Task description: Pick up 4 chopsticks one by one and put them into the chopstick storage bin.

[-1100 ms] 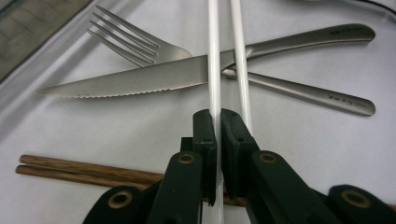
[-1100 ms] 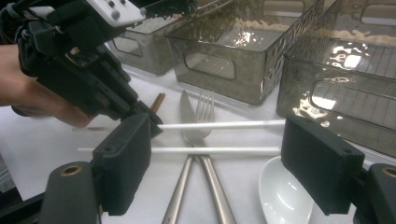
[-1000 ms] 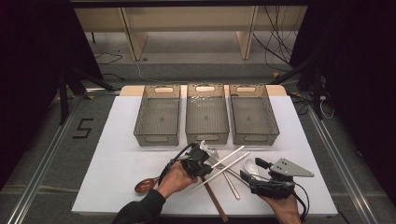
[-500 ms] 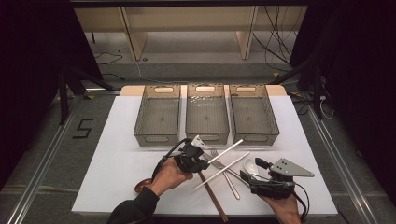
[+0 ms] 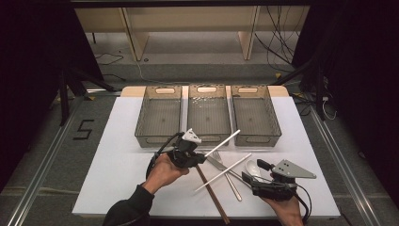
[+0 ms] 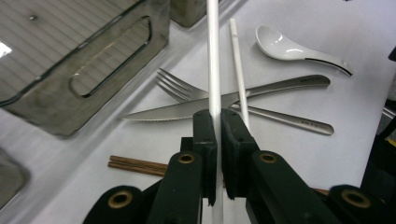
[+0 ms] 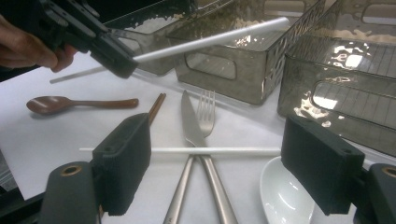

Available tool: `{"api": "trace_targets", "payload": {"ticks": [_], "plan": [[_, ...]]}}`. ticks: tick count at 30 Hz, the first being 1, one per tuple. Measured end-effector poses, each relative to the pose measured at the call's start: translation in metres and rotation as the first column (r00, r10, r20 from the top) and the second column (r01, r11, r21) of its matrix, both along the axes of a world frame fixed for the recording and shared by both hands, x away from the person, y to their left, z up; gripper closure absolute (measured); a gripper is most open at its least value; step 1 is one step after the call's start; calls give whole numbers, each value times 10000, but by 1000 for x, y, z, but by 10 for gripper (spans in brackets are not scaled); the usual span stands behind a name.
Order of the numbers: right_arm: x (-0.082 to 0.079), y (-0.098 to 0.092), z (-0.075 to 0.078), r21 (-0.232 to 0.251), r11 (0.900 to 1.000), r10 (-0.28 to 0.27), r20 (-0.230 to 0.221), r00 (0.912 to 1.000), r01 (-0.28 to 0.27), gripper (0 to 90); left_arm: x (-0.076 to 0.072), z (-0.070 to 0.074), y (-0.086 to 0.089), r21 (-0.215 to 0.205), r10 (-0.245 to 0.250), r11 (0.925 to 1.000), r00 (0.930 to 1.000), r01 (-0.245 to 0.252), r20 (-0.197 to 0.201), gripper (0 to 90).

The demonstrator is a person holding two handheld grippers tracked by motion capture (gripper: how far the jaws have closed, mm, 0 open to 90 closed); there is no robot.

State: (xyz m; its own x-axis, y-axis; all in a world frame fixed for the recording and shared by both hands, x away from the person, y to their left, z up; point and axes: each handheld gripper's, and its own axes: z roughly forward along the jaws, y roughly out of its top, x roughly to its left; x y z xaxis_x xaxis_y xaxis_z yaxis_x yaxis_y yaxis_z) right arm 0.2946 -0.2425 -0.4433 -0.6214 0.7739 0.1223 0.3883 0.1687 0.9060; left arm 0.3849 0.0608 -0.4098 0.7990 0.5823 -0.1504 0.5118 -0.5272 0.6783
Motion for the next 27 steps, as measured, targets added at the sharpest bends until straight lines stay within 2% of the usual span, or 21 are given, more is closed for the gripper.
{"api": "trace_targets", "payload": {"ticks": [9, 13, 19, 21, 27], "plan": [[0, -1, 0, 23, 10000, -10, -16, 10000, 10, 250, 8, 14, 24, -340, 496, 9982, 9985, -488, 237, 854], [0, -1, 0, 45, 10000, -17, -36, 10000, 17, 250, 12, 18, 38, -556, 967, 9940, 9946, -945, 372, 854], [0, -1, 0, 76, 10000, 1, -8, 10000, -1, 250, 20, 22, 61, -735, 1661, 9840, 9851, -1626, 440, 854], [0, -1, 0, 86, 10000, -1, -14, 10000, 1, 250, 22, 23, 68, -664, 1774, 9825, 9828, -1738, 522, 854], [0, -1, 0, 90, 10000, 23, -14, 10000, -23, 250, 28, 22, 86, -883, 2360, 9690, 9702, -2307, 554, 853]]}}
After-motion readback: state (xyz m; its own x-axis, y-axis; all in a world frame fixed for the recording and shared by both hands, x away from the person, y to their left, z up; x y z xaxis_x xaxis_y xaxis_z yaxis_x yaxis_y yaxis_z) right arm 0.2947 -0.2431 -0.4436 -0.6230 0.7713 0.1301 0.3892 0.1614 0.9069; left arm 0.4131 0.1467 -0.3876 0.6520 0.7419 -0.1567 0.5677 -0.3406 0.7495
